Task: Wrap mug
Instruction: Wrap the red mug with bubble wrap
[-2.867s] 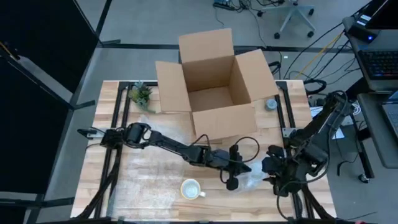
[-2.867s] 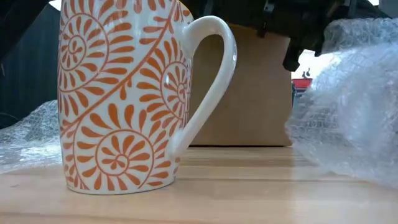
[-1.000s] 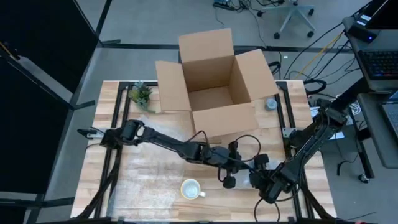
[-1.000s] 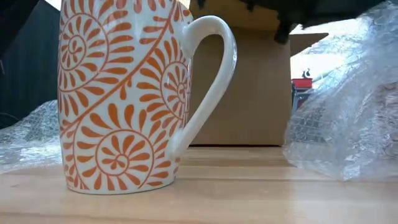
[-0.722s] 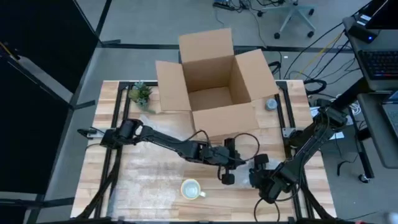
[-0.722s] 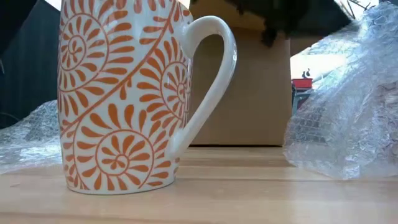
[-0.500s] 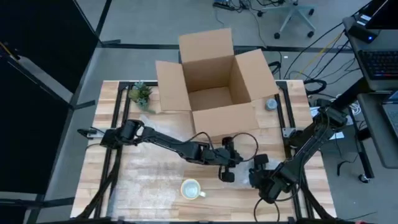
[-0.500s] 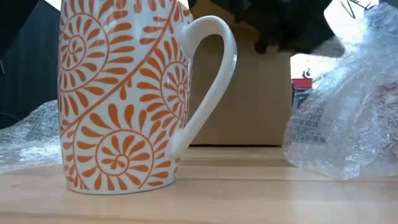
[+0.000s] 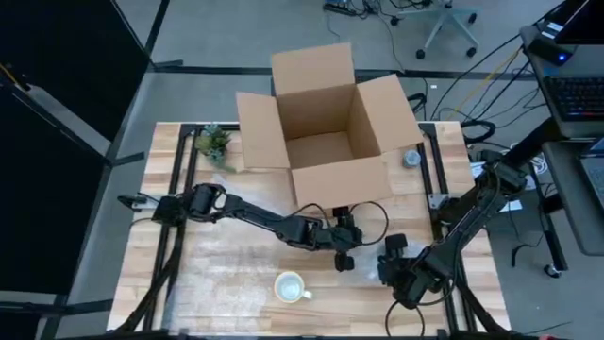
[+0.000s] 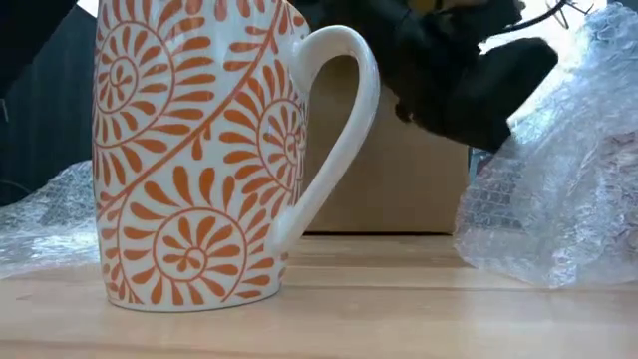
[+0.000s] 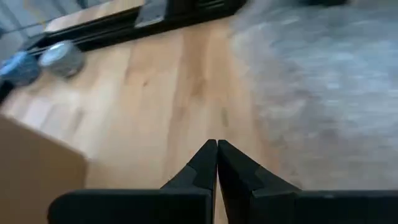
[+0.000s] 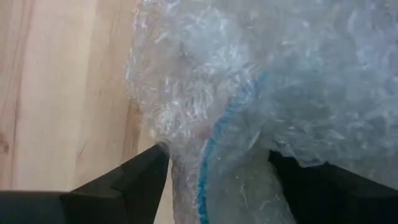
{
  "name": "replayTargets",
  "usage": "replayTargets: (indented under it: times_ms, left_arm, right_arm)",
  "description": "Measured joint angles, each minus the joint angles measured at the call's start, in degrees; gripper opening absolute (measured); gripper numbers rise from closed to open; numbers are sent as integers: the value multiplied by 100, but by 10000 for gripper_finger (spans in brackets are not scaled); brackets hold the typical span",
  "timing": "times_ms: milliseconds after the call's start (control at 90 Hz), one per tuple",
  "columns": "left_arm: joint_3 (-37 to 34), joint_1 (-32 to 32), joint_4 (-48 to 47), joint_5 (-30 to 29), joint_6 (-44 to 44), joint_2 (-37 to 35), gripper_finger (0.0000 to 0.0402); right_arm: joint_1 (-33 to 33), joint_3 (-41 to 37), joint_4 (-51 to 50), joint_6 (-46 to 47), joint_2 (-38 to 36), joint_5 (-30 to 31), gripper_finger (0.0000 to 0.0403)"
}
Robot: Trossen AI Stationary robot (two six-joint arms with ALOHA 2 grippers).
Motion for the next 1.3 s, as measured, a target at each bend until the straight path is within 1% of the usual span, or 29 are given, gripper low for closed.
replayTargets:
  times_ms: [67, 178, 344, 522, 600, 644, 722, 867, 1000, 1078, 1200, 1300]
  left_arm:
    - [0, -63, 406, 292, 171, 1, 0]
    - [6, -150, 1152, 374, 442, -22, 0]
    - [11, -141, 1684, 792, 416, -26, 0]
    - [18, -58, 2222, 840, 257, 277, 0]
    - [1, -52, 2426, 609, 267, 401, 0]
    - [9, -54, 2565, 573, 282, 421, 0]
    - [154, -35, 2568, 585, 271, 453, 0]
    - [281, -45, 2443, 804, 244, 496, 0]
    - [291, -81, 2474, 804, 221, 648, 0]
    - [359, -68, 2605, 885, 86, 879, 0]
    - [360, -55, 2564, 1028, -38, 946, 0]
    - [365, -55, 2620, 1032, -47, 986, 0]
  right_arm:
    - [-3, 0, 2, 198, -1, -33, 263]
    - [-4, 0, -10, 333, -2, -208, 263]
    - [-2, 0, -4, 428, -2, -252, 263]
    - [-2, 2, -3, 411, -2, -261, 263]
    - [-2, 2, 2, 407, -2, -264, 263]
    - [-2, 2, 4, 415, -2, -264, 263]
    - [-2, 2, 22, 434, -2, -269, 263]
    - [-2, 2, 36, 316, -2, -284, 263]
    - [-16, 4, 30, 275, -16, -299, 263]
    - [-12, 14, 35, 350, -54, -320, 263]
    - [2, 191, -105, 387, -182, -318, 263]
    - [2, 343, -307, 375, -304, -321, 263]
